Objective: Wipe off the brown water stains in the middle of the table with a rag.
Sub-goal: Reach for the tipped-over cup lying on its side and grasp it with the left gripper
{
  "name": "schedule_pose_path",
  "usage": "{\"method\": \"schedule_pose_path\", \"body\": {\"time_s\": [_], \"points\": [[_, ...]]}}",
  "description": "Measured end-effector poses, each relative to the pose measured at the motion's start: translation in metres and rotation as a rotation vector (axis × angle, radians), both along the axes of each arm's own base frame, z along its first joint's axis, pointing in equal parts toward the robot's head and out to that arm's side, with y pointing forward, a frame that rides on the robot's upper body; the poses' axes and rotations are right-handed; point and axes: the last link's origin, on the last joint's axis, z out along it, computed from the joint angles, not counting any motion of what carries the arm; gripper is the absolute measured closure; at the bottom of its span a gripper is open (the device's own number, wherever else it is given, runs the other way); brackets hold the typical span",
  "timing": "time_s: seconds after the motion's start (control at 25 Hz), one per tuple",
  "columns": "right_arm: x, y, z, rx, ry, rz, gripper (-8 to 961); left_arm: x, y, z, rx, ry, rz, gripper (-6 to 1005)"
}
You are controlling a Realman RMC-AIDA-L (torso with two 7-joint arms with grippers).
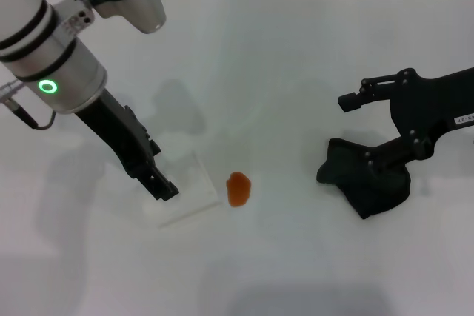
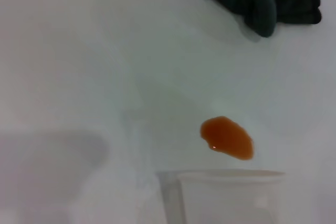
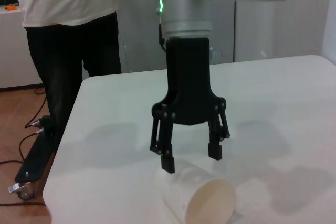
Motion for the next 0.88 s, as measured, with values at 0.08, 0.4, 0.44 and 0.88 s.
{"method": "schedule_pose_path", "body": {"time_s": [0.08, 0.4, 0.44, 0.88], "points": [[-0.001, 0.0, 0.0, -0.002, -0.001, 0.003, 85, -0.001, 0.0, -0.004, 0.007, 0.002, -0.013, 192], [-0.004, 0.002, 0.0, -0.004, 0.0, 0.011, 85, -0.006, -0.003, -0.02, -0.015, 0.022, -0.034, 202], [-0.005, 0.002, -0.001, -0.004, 0.0, 0.012, 85, -0.007, -0.003, -0.022, -0.014, 0.025, -0.036, 203], [-0.008, 0.002, -0.001, -0.007, 0.009, 0.019, 85, -0.018, -0.002, -0.039, 0.002, 0.049, -0.081, 216]]}}
